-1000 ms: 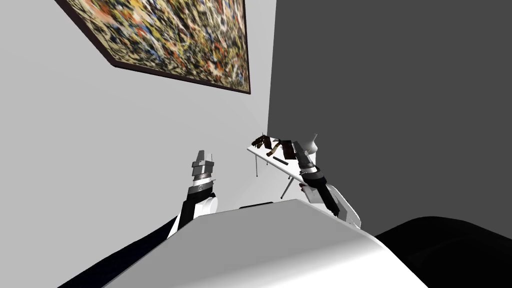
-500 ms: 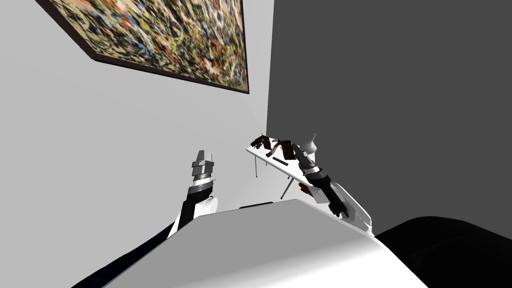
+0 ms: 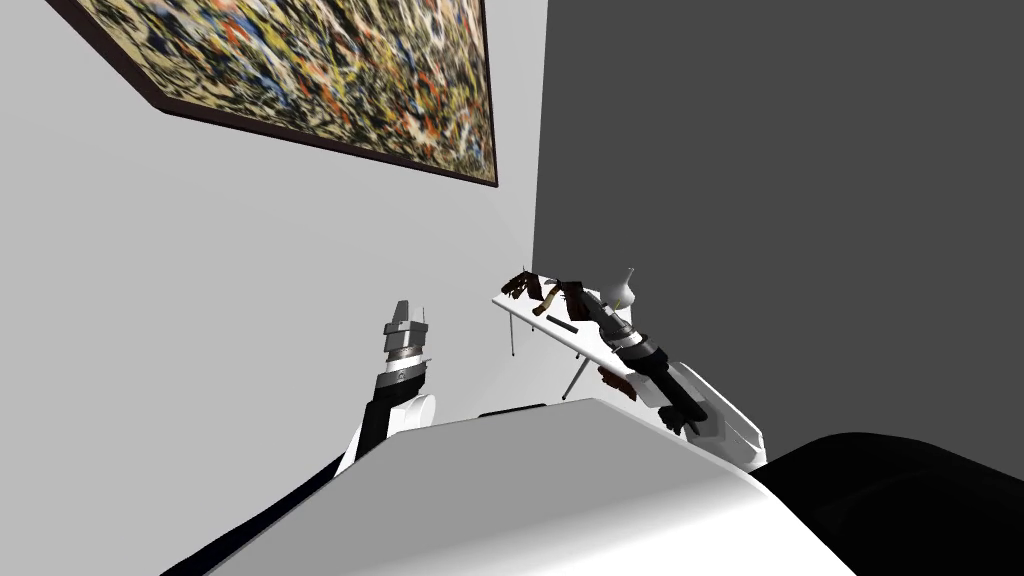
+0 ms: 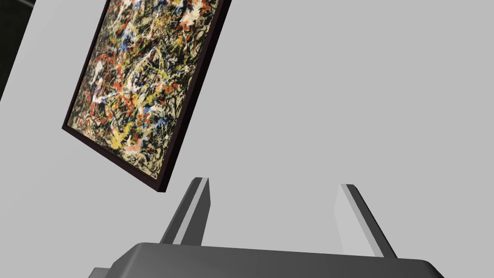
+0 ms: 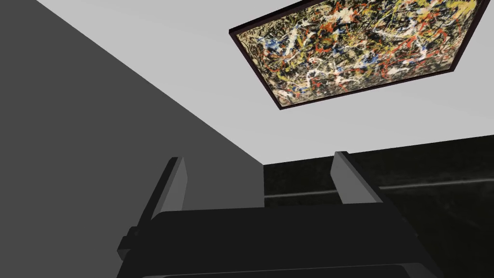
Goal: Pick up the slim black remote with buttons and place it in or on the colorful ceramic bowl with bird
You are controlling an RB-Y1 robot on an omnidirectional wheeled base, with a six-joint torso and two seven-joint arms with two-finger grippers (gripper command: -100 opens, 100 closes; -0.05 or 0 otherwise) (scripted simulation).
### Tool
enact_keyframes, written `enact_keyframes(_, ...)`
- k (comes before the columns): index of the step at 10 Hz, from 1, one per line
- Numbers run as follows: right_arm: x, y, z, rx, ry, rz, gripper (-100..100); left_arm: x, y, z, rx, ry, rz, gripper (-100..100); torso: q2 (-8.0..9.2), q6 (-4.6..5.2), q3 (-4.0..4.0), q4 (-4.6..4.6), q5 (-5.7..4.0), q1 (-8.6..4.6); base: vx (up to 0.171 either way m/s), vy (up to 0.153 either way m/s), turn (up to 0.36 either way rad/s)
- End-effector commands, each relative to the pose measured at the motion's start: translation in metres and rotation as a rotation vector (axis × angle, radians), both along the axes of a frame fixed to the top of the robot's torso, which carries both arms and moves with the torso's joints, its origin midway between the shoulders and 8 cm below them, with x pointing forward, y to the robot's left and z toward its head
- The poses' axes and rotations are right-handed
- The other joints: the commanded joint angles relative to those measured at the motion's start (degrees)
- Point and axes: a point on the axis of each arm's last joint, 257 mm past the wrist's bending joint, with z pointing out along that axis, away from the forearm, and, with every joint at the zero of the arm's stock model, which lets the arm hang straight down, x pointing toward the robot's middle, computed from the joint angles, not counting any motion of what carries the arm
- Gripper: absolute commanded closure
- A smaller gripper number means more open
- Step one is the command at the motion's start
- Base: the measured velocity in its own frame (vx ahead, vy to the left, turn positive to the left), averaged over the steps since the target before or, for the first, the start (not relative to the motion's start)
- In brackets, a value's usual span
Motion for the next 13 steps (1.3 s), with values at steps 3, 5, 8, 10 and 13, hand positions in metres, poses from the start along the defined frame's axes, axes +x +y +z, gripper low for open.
enact_keyframes(3,0.004,-0.006,-0.023,-0.097,0.074,0.019,-100,0.000,0.000,0.000,0.000,0.000,0.000,0,-0.03,0.00,-0.02,-0.01,0.00,-0.01,0.042,0.011,0.007)
enact_keyframes(5,0.005,-0.009,-0.035,-0.147,0.117,0.029,-100,0.000,0.000,0.000,0.000,0.000,0.000,0,-0.02,0.00,-0.01,-0.01,-0.01,-0.03,0.041,0.006,0.025)
enact_keyframes(8,0.007,-0.012,-0.050,-0.220,0.169,0.052,-100,0.000,0.000,0.000,0.000,0.000,0.000,0,-0.05,-0.01,-0.03,-0.01,0.00,0.00,0.042,0.012,0.030)
enact_keyframes(10,0.007,-0.017,-0.065,-0.267,0.220,0.061,-100,0.000,0.000,0.000,0.000,0.000,0.000,0,-0.05,-0.01,-0.03,-0.01,0.00,0.01,0.044,0.011,0.046)
enact_keyframes(13,0.007,-0.023,-0.081,-0.331,0.278,0.079,-100,0.000,0.000,0.000,0.000,0.000,0.000,0,0.01,-0.01,0.00,0.00,-0.01,-0.03,0.028,0.004,0.040)
